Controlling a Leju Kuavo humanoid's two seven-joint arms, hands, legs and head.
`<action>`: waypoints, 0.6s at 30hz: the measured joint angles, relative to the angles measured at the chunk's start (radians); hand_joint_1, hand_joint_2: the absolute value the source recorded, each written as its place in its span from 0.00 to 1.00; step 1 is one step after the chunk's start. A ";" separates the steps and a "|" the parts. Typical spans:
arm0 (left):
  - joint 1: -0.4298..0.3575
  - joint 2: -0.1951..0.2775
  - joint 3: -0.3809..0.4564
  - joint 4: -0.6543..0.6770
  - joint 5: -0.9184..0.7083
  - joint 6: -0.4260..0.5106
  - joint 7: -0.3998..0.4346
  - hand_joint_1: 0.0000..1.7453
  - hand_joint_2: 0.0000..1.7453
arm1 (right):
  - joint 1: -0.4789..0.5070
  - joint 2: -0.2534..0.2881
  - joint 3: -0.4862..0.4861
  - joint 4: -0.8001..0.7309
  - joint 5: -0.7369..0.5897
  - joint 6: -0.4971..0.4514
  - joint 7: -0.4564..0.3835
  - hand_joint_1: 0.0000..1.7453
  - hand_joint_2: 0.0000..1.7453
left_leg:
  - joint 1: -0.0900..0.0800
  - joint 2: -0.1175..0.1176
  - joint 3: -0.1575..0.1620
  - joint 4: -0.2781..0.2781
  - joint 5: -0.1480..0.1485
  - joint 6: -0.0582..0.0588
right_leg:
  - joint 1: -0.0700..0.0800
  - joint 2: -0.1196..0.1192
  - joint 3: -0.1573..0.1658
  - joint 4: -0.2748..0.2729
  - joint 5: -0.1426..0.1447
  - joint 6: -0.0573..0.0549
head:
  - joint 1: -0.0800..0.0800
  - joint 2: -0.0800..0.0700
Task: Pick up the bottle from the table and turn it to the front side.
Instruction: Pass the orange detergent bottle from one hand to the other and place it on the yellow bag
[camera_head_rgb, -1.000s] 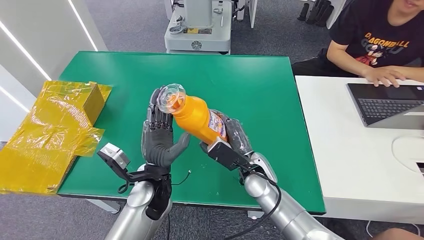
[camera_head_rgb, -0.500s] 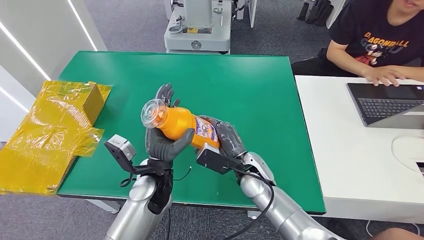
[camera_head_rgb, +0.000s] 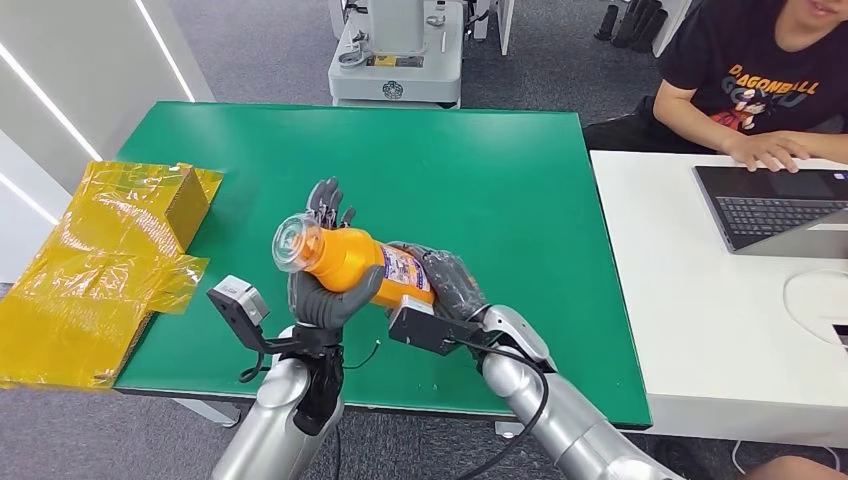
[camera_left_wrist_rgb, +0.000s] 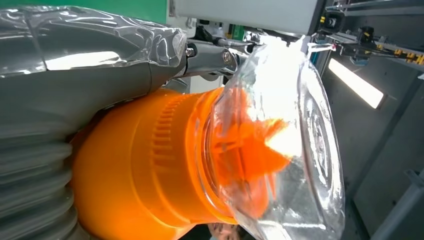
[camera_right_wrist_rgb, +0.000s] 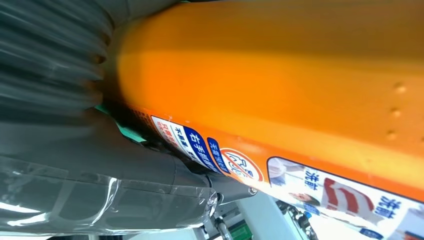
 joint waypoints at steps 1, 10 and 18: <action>0.003 0.000 0.001 -0.001 -0.002 0.001 0.000 0.00 1.00 | 0.001 0.000 0.000 0.000 0.002 0.004 0.000 1.00 1.00 | 0.000 0.000 0.000 0.000 0.000 0.000 | 0.000 0.000 0.000 0.000 0.000 0.000 | 0.000 0.000; 0.018 0.000 0.004 -0.004 -0.012 0.000 0.000 1.00 1.00 | 0.002 -0.001 -0.004 0.000 0.014 0.014 0.001 1.00 1.00 | 0.000 0.000 0.000 0.000 0.000 0.000 | 0.000 0.000 0.000 0.000 0.000 0.000 | 0.000 0.000; 0.034 0.000 0.007 -0.011 -0.009 -0.019 0.000 1.00 1.00 | 0.019 -0.008 -0.009 -0.021 0.035 0.019 0.010 1.00 1.00 | 0.000 0.000 0.000 0.000 0.000 0.000 | 0.000 0.000 -0.001 0.000 0.000 0.000 | 0.000 0.000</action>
